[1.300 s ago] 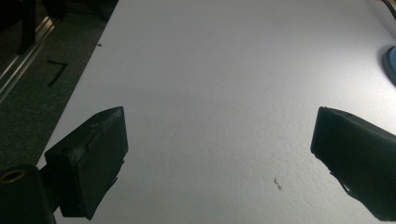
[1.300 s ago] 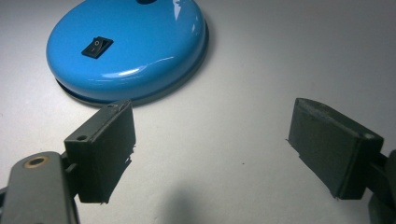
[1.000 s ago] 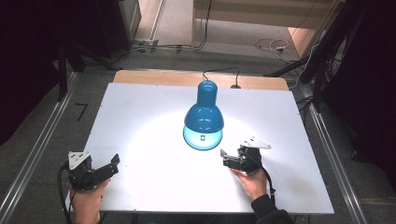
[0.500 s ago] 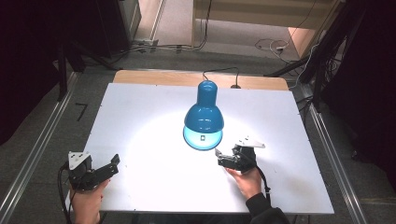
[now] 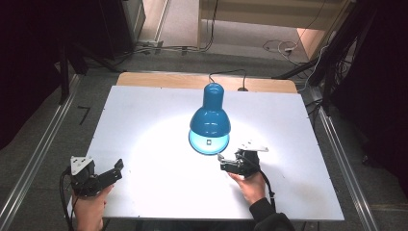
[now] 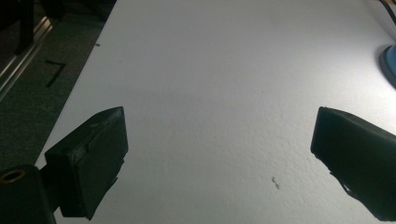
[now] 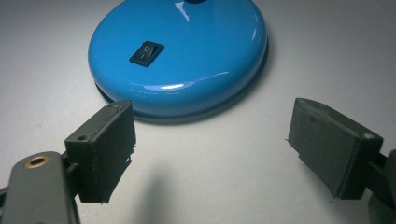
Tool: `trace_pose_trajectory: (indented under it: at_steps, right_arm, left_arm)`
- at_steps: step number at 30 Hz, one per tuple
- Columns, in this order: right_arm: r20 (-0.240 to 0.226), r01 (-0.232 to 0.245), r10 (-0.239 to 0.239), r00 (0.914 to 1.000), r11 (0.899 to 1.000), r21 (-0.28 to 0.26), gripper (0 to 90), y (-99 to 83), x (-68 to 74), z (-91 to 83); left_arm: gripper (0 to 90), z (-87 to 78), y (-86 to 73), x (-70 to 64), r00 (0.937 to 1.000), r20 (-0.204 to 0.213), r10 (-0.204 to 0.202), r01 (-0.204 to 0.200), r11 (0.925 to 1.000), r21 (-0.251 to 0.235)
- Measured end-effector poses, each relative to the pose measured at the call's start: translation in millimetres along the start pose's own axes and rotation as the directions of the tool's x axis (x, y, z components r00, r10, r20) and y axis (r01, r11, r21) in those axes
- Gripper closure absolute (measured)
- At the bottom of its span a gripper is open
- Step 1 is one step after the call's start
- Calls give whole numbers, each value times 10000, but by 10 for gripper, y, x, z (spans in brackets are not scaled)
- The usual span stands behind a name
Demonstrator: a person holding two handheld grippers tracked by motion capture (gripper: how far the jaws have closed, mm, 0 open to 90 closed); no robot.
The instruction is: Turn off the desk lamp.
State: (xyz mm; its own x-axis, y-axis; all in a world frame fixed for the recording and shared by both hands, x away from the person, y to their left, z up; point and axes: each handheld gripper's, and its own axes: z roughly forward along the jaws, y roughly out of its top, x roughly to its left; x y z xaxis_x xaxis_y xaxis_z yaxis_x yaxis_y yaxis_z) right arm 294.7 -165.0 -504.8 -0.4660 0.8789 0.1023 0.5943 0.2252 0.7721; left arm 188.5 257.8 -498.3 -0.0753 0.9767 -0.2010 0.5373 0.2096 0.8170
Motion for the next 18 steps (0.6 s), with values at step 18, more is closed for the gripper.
trace_pose_trajectory:
  at_steps: [18]
  right_arm:
    - [-132,34,-35,9999,10000,-80,150,17,102,92]
  left_arm:
    - [47,3,-1,3,10000,4,-15,15,10000,13]
